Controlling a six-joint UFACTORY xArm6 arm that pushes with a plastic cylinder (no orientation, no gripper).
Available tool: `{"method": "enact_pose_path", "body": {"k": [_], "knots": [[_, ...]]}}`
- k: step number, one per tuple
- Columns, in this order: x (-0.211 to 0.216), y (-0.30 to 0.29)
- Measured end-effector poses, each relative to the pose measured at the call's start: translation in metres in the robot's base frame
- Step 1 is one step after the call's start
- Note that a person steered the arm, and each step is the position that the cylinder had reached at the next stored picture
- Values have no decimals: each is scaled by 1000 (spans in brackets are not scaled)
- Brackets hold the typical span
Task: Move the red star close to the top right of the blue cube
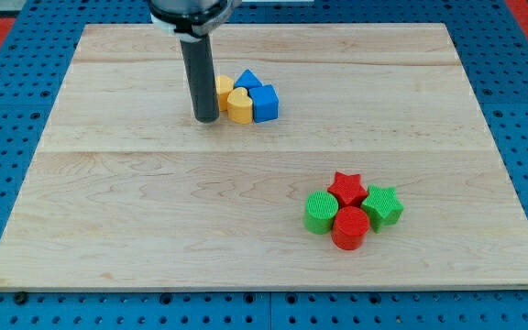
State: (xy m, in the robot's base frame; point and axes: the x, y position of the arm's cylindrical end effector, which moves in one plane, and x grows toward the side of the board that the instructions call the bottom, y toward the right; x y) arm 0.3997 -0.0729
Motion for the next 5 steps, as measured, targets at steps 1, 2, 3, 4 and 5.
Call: {"method": "enact_pose_path", "body": {"k": [1,2,3,4,5], "knots": [[44,12],[95,16],[143,50],[182,74],[200,105]]}}
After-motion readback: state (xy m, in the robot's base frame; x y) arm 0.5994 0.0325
